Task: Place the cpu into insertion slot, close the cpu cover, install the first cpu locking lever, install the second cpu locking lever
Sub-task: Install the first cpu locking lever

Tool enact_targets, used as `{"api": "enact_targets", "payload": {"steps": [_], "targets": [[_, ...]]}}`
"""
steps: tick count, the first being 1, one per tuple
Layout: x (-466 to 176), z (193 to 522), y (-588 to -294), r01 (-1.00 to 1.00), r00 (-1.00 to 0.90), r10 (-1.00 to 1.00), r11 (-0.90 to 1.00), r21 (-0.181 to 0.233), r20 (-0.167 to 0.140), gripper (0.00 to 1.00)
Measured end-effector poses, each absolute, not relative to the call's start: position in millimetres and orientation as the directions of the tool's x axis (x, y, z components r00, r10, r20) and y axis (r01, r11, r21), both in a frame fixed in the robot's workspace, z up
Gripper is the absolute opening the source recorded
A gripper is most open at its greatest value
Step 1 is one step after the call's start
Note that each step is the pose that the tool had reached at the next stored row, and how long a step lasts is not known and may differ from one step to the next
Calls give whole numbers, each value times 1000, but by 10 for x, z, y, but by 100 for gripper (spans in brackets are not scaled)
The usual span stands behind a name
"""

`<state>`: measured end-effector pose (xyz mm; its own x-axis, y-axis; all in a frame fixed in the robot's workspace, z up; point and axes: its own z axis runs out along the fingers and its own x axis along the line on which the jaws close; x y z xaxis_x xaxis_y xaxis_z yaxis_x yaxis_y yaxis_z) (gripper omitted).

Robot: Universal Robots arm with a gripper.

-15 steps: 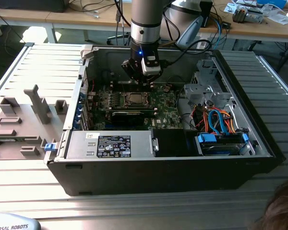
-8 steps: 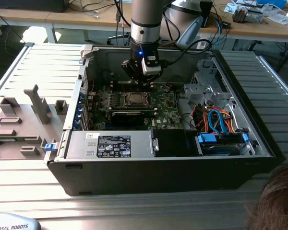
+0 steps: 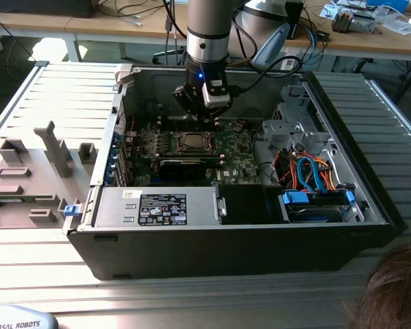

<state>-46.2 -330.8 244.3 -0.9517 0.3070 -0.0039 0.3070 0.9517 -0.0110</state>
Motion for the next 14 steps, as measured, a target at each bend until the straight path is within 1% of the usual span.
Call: {"api": "enact_targets", "payload": {"steps": [14], "targets": [[-462, 2443, -3308, 292, -957, 292, 956, -11, -4, 11]]}}
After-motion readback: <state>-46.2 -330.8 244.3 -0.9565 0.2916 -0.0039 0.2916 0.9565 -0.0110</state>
